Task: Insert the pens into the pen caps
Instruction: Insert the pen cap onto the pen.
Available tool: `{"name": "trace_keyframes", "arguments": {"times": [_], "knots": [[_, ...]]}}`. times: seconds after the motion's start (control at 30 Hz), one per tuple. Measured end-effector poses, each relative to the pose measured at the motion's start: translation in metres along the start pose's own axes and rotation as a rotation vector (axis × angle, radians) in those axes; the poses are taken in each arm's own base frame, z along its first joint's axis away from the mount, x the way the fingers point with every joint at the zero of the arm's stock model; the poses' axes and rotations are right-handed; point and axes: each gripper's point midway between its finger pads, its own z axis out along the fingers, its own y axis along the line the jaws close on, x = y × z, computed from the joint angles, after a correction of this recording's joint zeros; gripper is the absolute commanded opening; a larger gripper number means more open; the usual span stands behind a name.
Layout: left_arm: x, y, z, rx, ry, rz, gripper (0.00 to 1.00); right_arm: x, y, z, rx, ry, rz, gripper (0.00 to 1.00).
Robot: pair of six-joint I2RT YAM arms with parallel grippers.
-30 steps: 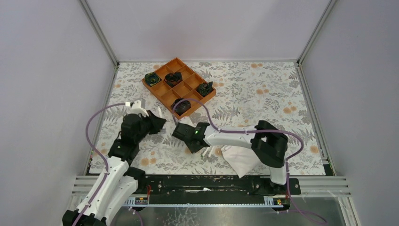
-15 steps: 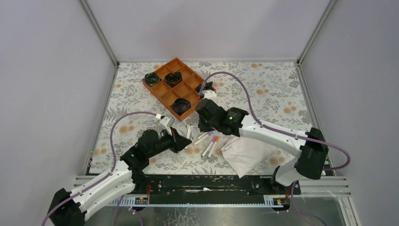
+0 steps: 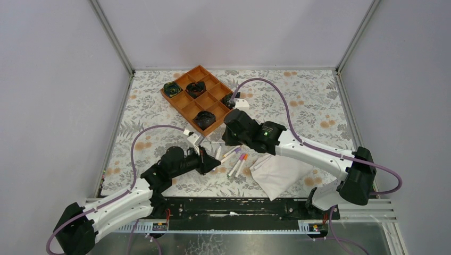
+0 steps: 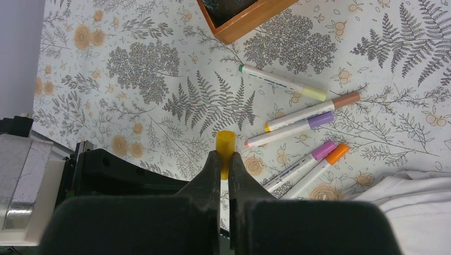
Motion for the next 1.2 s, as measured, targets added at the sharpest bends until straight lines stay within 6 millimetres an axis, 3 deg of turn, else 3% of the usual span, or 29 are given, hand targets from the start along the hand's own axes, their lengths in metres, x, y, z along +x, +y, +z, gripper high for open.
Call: {"name": "trace_keyframes", "arguments": {"times": [1.2], "knots": [[-0.010,-0.007,0.001,0.008,-0.033,-0.012,0.00,0.009,0.012,0.002,-0.063,0.048,-0.005,0.00]]}}
